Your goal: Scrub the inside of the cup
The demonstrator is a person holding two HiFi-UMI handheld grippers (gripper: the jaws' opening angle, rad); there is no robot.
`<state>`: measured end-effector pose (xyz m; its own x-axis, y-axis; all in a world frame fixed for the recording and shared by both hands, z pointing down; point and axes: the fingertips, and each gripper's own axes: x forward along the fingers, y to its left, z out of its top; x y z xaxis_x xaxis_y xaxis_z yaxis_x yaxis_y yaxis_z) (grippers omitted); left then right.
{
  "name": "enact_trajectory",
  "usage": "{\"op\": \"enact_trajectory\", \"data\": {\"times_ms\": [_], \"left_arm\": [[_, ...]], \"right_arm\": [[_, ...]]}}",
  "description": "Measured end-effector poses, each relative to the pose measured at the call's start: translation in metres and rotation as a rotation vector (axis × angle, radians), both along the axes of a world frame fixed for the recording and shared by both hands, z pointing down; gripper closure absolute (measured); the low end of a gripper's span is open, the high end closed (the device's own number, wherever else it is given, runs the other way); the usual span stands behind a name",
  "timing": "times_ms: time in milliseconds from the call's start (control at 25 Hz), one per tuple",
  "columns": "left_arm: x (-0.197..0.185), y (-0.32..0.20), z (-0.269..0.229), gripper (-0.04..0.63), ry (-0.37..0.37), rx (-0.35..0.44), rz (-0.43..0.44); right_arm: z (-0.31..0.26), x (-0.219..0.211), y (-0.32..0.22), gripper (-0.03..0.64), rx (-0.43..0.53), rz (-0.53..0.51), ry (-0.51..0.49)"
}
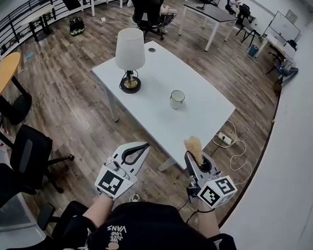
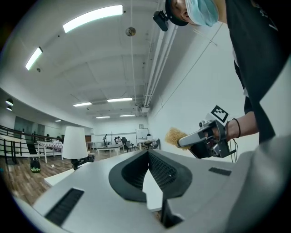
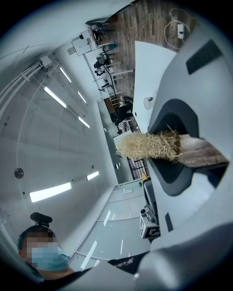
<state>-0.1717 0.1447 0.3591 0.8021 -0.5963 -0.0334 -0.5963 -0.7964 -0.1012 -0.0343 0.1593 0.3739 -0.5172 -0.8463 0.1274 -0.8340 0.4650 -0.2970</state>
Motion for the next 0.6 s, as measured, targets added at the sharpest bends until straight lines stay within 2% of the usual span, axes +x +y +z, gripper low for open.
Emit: {"op": "enact_trajectory", "data": {"times_ms": [280, 600], "left_arm": [[0.011, -0.021, 0.007, 0.584, -0.003, -0.022, 0.002], [0.051, -0.072, 0.01, 0.584, -0.032, -0.042, -0.066]], "right_arm": [[0.003, 0.014, -0.022, 0.517, -0.01, 0.007, -0.008], [0.011, 0.049, -0.073, 0.517, -0.009, -0.066, -0.024]]}}
